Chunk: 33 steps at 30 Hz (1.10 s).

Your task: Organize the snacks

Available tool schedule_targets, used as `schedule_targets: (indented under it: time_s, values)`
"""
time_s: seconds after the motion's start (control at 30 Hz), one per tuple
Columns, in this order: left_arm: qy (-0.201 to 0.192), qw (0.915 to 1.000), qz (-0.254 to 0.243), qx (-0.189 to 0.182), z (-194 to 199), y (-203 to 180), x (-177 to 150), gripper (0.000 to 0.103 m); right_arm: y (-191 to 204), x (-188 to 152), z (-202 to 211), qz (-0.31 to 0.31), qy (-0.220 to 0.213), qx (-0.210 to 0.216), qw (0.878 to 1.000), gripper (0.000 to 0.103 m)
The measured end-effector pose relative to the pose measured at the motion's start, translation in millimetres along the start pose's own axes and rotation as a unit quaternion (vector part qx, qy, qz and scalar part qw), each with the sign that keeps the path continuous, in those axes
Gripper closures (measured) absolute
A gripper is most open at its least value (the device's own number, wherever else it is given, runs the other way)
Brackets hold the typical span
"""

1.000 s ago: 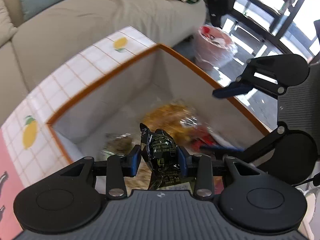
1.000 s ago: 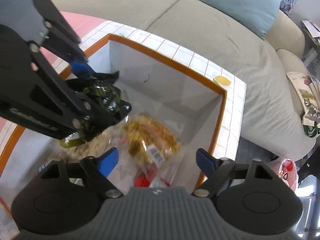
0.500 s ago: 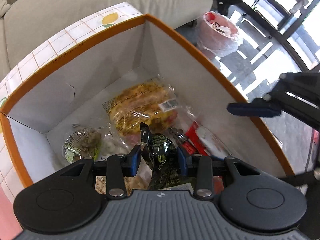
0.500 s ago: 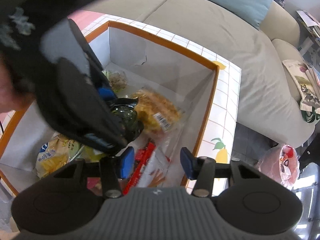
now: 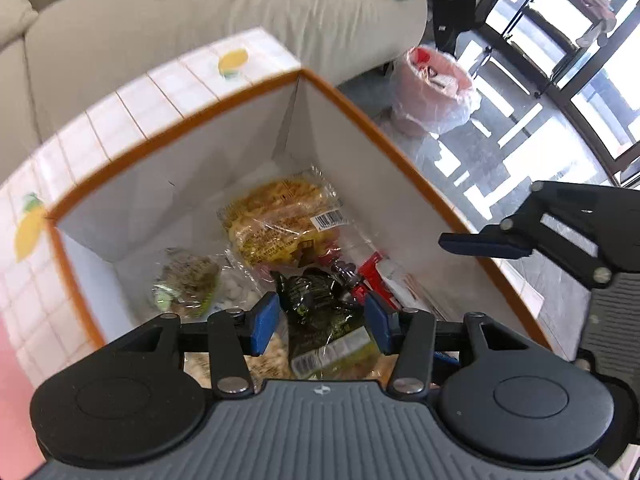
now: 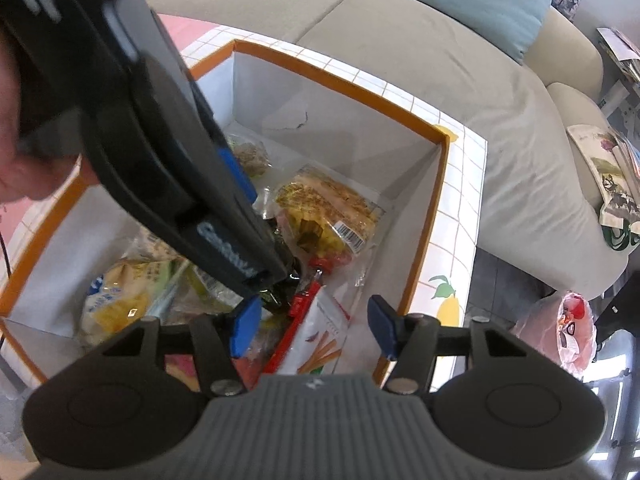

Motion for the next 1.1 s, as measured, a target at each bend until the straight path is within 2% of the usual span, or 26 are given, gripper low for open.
schedule_targets:
  time_s: [0.1,0.3,0.43,0.63,0.7,0.9,1.1]
  values:
    - [-0.017,0.9995,-0.007,0.025,28.0,-2.0,-8.4,0.045,3.7,3.1,12.0,-0.014,0.001,0.003,1.000,0.033]
    - [-0.078,0.9953,-0.016,0.055,98.1,-7.3,-39.4,0.045,14.4,9.5,50.2,-0.080,0.008,0.003,0.997,0.031]
    - [-0.119,0.9901,-0.003,0.073,145.1,-3.0,-73.9,0.045,32.0,14.2,84.7,-0.114,-0.018,0.013,0.993,0.028]
    - [-0.184,0.9756,0.021,0.118,201.8,6.5,-120.9,0.045,59.7,21.5,133.6,-0.160,-0.074,-0.008,0.984,0.020]
    - [-0.203,0.9699,0.029,0.131,217.1,8.2,-137.4,0.045,69.1,21.4,150.2,-0.172,-0.102,-0.022,0.980,0.015]
    - [-0.253,0.9495,0.050,0.179,239.9,7.7,-180.4,0.045,102.5,11.6,187.3,-0.196,-0.170,-0.066,0.964,0.012]
    - [-0.282,0.9388,0.096,0.173,233.4,5.8,-221.3,0.045,141.2,-10.1,199.0,-0.221,-0.221,-0.168,0.935,0.012]
Point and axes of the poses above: each gripper's, at about its wrist camera, not at the fingertips, and z roughly against the way its jaws point, y to its left, x to its top, the point moved 7 cm from there along -z, roughly the way its jaws point, and after that the axes turned 4 degrees about -x, right-handed, at the moved point
